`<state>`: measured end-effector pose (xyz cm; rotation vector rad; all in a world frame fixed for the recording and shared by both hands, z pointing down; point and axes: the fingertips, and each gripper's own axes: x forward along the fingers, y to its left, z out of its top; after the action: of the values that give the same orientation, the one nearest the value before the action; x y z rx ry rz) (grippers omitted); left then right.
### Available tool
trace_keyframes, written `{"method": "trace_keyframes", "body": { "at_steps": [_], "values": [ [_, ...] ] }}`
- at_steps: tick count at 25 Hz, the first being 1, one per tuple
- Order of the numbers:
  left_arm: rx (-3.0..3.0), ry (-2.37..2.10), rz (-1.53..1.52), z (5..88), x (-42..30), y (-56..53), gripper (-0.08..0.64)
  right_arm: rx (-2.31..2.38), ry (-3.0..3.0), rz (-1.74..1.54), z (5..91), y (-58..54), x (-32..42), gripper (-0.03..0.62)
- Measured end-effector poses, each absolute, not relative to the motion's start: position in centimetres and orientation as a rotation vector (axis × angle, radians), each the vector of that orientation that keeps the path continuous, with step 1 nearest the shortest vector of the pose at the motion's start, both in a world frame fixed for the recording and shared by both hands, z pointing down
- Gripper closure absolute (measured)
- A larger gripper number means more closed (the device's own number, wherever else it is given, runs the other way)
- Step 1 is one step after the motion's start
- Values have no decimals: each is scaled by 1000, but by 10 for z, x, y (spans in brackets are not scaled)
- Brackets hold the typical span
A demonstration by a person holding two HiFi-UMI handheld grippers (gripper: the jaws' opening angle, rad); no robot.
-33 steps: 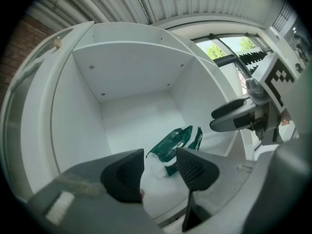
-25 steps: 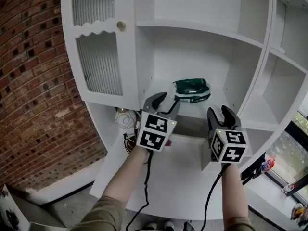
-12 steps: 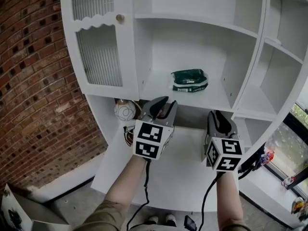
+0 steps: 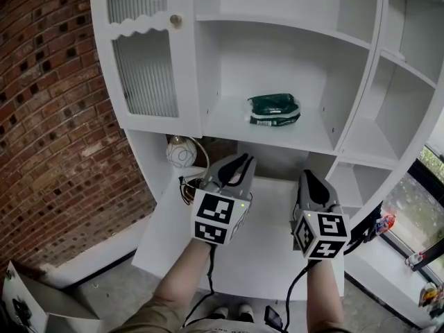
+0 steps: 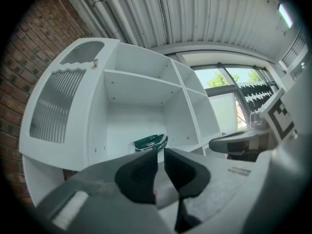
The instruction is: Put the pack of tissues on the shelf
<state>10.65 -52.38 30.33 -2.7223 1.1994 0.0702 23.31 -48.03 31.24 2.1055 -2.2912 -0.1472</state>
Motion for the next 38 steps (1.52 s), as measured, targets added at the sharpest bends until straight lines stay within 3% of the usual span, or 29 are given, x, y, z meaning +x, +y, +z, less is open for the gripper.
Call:
{"method": "trace_keyframes", "body": {
  "at_steps": [5,38],
  "values": [
    [-2731,1207,99,309,101,-510,551,2107,-2299,-130,319,-467,229,586],
    [-2758,1233,161,313,99,-495,551,2121,-2301,-153,320,-438,225,592]
  ]
}}
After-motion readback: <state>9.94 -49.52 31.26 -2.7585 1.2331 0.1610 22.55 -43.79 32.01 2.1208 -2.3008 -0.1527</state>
